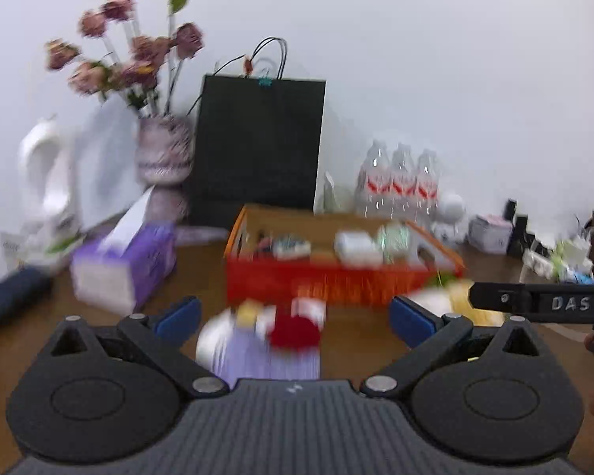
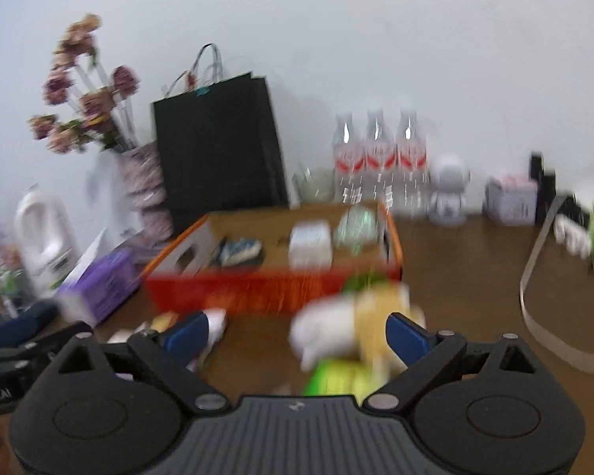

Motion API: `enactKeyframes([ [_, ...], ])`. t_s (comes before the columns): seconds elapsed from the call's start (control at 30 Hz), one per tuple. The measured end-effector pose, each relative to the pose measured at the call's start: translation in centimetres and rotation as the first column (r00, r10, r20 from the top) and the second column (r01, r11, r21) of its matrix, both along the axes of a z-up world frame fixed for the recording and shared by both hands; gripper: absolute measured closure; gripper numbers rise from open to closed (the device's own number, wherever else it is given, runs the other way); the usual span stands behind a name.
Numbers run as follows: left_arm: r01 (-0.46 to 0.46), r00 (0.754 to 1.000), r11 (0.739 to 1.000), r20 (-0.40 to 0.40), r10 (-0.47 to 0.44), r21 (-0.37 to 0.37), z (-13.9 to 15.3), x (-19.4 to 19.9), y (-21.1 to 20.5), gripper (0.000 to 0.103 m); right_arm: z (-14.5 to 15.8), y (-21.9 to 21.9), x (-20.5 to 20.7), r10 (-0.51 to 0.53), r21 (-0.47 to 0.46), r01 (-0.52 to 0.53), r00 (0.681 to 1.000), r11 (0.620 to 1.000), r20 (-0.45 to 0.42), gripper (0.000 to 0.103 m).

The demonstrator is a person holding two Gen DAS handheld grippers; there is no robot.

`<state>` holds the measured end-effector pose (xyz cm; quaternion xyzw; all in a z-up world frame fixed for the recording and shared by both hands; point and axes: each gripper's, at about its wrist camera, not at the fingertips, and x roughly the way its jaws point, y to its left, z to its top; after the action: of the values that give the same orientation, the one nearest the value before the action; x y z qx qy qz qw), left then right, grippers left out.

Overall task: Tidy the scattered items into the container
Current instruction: 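Withdraw both tools from the box back over the table, then grasp the red rose with the right tool while the left tool grasps a white tissue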

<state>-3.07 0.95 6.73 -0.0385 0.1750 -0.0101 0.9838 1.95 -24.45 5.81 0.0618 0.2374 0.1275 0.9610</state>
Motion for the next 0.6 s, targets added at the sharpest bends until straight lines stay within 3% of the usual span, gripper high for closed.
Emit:
enactKeyframes([
  [0.1,0.013,0.997,1.0,-0.071,-0.014,-0.022,-2.7,-4.3,-0.3,0.0,-2.6,-1.0,-4.8,-0.024,0.014,0.025,0.999,1.0,-0.045,0.007],
  [0.2,0.062,0.983,0.997,-0.173,-0.067,-0.036,-4.6,-6.0,-0.4,0.0,-4.3,-1.1,-7.9,-0.017,-0.005,0.016,0.998,1.0,-0.06,0.007],
  [0.47,-0.033,0.982,0.999,-0.185,0.032,-0.006,-4.5,-3.3,1.6,0.0,-4.9,0.4,-7.4,0.028,-0.039,-0.031,0.998,0.999,-0.06,0.013],
  [0.6,-0.088,0.986,0.996,-0.141,0.086,-0.008,-3.7,-0.5,4.5,0.003,-4.7,1.8,-6.1,0.072,-0.046,-0.076,0.995,0.996,-0.07,0.014],
])
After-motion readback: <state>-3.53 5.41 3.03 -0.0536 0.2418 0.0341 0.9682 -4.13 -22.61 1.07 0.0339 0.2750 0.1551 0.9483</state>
